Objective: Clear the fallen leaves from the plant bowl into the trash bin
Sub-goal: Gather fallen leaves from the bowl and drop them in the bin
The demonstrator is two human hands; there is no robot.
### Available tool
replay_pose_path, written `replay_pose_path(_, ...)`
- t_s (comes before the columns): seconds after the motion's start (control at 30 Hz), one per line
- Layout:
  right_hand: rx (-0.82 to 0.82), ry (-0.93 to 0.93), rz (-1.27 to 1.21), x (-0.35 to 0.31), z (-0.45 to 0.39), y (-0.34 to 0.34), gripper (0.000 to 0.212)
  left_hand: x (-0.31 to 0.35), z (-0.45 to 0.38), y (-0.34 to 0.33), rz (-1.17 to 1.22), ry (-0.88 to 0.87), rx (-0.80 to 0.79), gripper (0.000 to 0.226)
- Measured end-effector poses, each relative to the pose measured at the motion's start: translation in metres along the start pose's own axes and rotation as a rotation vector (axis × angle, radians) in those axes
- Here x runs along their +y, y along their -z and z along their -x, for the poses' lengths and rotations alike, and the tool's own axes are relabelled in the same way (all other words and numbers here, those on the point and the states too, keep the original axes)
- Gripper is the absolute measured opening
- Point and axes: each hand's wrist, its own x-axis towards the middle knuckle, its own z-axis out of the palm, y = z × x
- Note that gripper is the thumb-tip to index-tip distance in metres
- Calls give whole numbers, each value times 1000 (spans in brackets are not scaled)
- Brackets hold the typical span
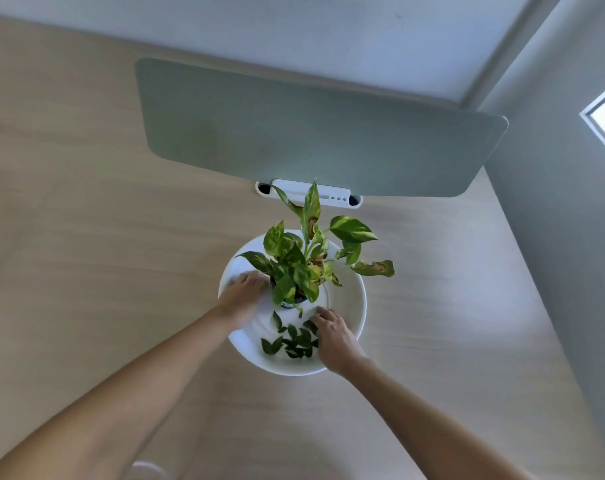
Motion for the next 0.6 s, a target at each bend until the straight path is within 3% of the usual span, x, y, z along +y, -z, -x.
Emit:
replay_pose_path(0.1, -54, 19, 57, -7, 12, -7, 41, 6, 20, -18, -64, 46, -25, 57)
replay_pose_path(0.2, -88, 50, 96, -15, 18, -5, 36, 24, 44, -18, -42, 69, -56, 44)
replay_pose_path(0.33, -7, 14, 36, -23, 20, 10, 38, 31, 65, -15, -8, 32, -63, 17)
replay_pose_path(0.4, 61, -42, 53, -21, 17, 15, 37, 29, 68, -12, 37, 38, 19, 8)
replay_pose_path(0.53, -69, -153, 229, -19, 18, 16, 48, 30, 63, -18, -69, 113, 28, 73)
replay_pose_path(0.6, -111, -161, 282, -23, 19, 10, 59, 36, 57, -27, -143, 120, 24, 87)
